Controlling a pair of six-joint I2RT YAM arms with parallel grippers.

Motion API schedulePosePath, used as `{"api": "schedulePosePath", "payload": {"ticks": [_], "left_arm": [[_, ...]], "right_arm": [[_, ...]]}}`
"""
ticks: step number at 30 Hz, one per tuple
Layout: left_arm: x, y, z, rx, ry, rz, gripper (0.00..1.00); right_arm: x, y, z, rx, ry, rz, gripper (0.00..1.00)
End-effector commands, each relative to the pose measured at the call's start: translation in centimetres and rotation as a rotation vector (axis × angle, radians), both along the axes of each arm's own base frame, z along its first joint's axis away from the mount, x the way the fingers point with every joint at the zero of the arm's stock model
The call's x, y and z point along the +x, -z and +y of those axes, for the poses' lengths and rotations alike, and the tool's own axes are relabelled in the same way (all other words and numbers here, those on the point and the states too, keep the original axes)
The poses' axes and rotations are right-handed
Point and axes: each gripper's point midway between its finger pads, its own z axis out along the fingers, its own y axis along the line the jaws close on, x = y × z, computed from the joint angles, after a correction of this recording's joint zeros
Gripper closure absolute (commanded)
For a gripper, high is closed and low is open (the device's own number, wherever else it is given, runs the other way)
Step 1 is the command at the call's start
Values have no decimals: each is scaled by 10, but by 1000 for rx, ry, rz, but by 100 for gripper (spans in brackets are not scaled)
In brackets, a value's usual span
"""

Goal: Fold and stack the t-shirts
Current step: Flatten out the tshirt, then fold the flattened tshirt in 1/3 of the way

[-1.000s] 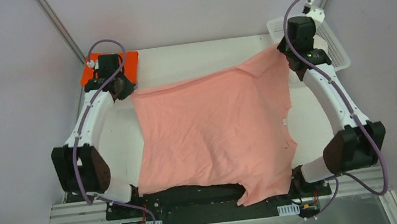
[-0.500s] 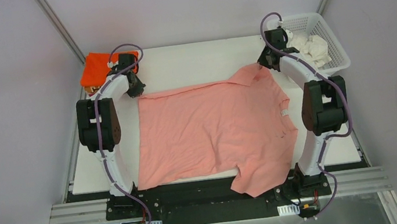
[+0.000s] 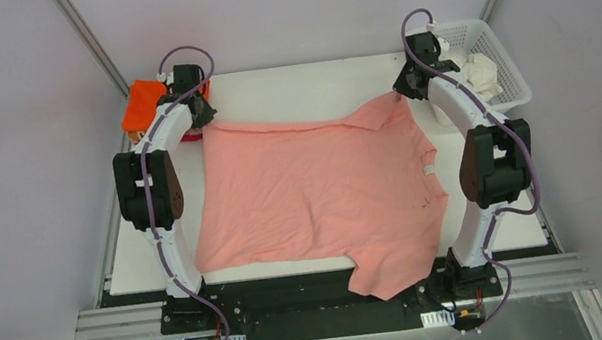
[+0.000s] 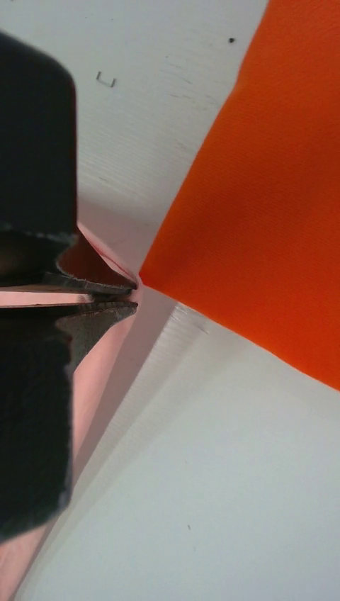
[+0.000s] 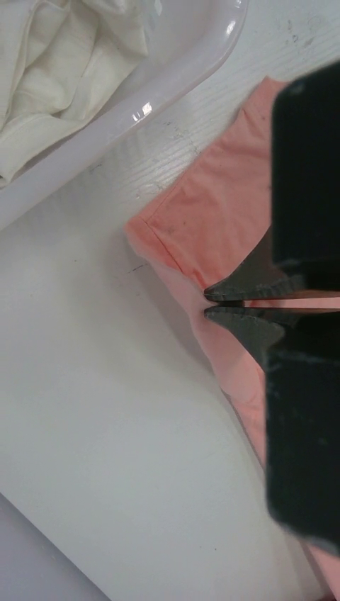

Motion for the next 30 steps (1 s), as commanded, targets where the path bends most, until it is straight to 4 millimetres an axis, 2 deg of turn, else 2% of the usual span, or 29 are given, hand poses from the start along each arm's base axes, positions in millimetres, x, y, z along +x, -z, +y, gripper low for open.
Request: {"api": "schedulePosePath", "payload": {"ticks": [1,8,13,19,25,30], "left_arm": [[25,-24,9,38,22,-69,100],[37,-14,7,41,38,-56,100],[33,-16,6,36,51,-49,100],[5,-30,8,28,29,-51,100],[-34,-28,11,19,1,-22,100],[-58,-31,14,22,-3,-14,100]], "right_arm": [[2,-30,2,12,-11,-35,100],[13,-20,2,3,-7,-5,100],[1,-21,0,15,23,44,100],[-36,-27,2,56,37,120,100],[-85,-34,-4,53,67,191,100],[-121,-36,-6,60,66,256,100]]}}
